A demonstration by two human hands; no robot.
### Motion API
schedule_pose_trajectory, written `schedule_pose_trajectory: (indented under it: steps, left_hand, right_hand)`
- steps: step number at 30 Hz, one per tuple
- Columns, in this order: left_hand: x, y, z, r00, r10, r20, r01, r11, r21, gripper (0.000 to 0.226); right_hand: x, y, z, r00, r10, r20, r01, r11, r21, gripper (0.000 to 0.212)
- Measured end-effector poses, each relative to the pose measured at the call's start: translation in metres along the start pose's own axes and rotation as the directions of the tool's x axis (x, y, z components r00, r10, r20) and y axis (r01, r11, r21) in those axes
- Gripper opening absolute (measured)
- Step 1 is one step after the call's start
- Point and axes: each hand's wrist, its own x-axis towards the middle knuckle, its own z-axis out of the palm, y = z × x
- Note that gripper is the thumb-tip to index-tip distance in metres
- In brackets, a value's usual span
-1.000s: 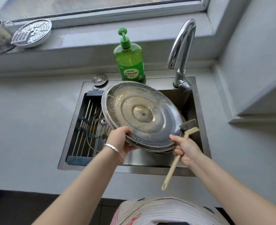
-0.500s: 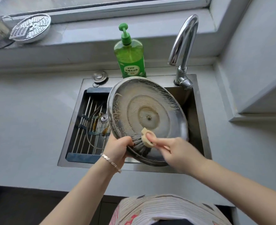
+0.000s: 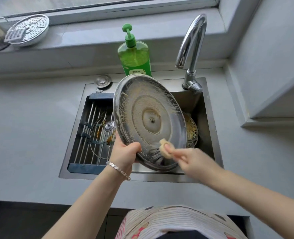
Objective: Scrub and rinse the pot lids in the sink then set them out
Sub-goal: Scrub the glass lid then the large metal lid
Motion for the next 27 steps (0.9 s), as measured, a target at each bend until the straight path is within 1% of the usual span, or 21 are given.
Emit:
schedule_pose_trajectory:
  steps: [1,2,3,5,6,7,8,10,11,12,15,16,17,19,20,21,24,25,26,27]
  left_hand:
    - [0.001,0.0,0.0,1.0,-0.005,-0.014,0.005,1.0,-0.009,0.052]
    - [0.001,0.0,-0.001,1.0,-0.013,-0.024,0.013,1.0,-0.021,0.052]
    - [0.001,0.0,-0.002,0.999,-0.016,-0.027,0.016,1.0,-0.026,0.052]
    - [0.001,0.0,-0.002,1.0,0.007,-0.027,-0.007,1.0,-0.016,0.052]
    - [0.002,0.001,-0.002,0.999,0.024,-0.032,-0.025,1.0,-0.013,0.053]
    - [0.003,0.001,0.0,0.998,0.038,-0.041,-0.039,0.999,-0.017,0.053]
    - [0.004,0.001,0.001,0.997,0.049,-0.051,-0.05,0.998,-0.025,0.054]
    - [0.004,0.0,0.001,0.997,0.043,-0.068,-0.046,0.998,-0.038,0.053]
    - [0.003,0.001,0.0,0.997,0.033,-0.073,-0.036,0.998,-0.045,0.053]
    - [0.002,0.001,-0.001,0.997,0.025,-0.074,-0.029,0.998,-0.049,0.052]
    - [0.001,0.002,-0.001,0.998,0.021,-0.059,-0.023,0.999,-0.034,0.057]
    - [0.002,0.002,0.0,0.998,0.023,-0.051,-0.024,0.999,-0.029,0.058]
    - [0.002,0.002,0.001,0.999,0.025,-0.048,-0.026,0.999,-0.031,0.06]
    - [0.001,0.003,0.003,0.999,0.022,-0.044,-0.024,0.999,-0.041,0.061]
    - [0.0,0.004,0.003,0.999,0.018,-0.046,-0.021,0.999,-0.049,0.06]
    - [-0.001,0.006,0.002,0.999,0.013,-0.045,-0.016,0.998,-0.061,0.06]
    - [-0.005,0.009,0.003,1.0,-0.007,0.008,0.008,0.998,-0.07,0.06]
    - [-0.006,0.009,0.005,0.999,-0.023,0.026,0.024,0.998,-0.054,0.059]
    - [-0.008,0.008,0.006,0.999,-0.038,0.038,0.04,0.999,-0.036,0.058]
    - [-0.008,0.007,0.007,0.998,-0.05,0.044,0.051,0.998,-0.023,0.059]
  right_hand:
    - [-0.008,-0.011,0.005,0.997,-0.069,0.023,0.068,0.996,0.054,0.038]
    - [-0.013,-0.014,0.007,0.994,-0.107,0.029,0.105,0.992,0.073,0.039]
    - [-0.011,-0.009,0.003,0.995,-0.099,0.021,0.098,0.995,0.037,0.038]
    - [-0.002,0.009,-0.012,1.0,0.028,0.001,-0.027,0.997,-0.073,0.037]
    - [0.001,0.015,-0.014,0.997,0.072,-0.001,-0.072,0.991,-0.111,0.037]
    - [-0.001,0.015,-0.014,0.997,0.08,0.001,-0.079,0.992,-0.103,0.037]
    - [-0.003,0.011,-0.01,0.999,0.051,0.017,-0.049,0.996,-0.075,0.037]
    - [-0.015,-0.002,0.0,0.997,-0.055,0.046,0.054,0.998,0.02,0.037]
    - [-0.019,-0.002,0.0,0.996,-0.08,0.05,0.077,0.996,0.049,0.038]
    - [-0.018,0.003,-0.005,0.997,-0.058,0.045,0.057,0.998,0.019,0.038]
    - [-0.005,0.027,-0.02,0.993,0.115,0.007,-0.112,0.974,-0.198,0.039]
    - [-0.004,0.029,-0.021,0.991,0.133,0.001,-0.129,0.965,-0.228,0.039]
    - [-0.004,0.025,-0.018,0.994,0.113,0.016,-0.106,0.971,-0.216,0.039]
    - [-0.014,0.011,-0.011,0.997,0.022,0.072,-0.012,0.989,-0.146,0.039]
    - [-0.016,0.011,-0.011,0.997,0.007,0.071,0.003,0.99,-0.138,0.04]
    - [-0.013,0.017,-0.015,0.998,0.034,0.049,-0.026,0.987,-0.161,0.042]
    - [0.01,0.048,-0.038,0.971,0.21,-0.111,-0.233,0.932,-0.279,0.042]
    - [0.014,0.051,-0.039,0.966,0.222,-0.131,-0.252,0.918,-0.305,0.042]
    - [0.015,0.047,-0.037,0.973,0.197,-0.117,-0.225,0.922,-0.315,0.042]
    - [0.012,0.039,-0.03,0.988,0.138,-0.071,-0.153,0.94,-0.305,0.042]
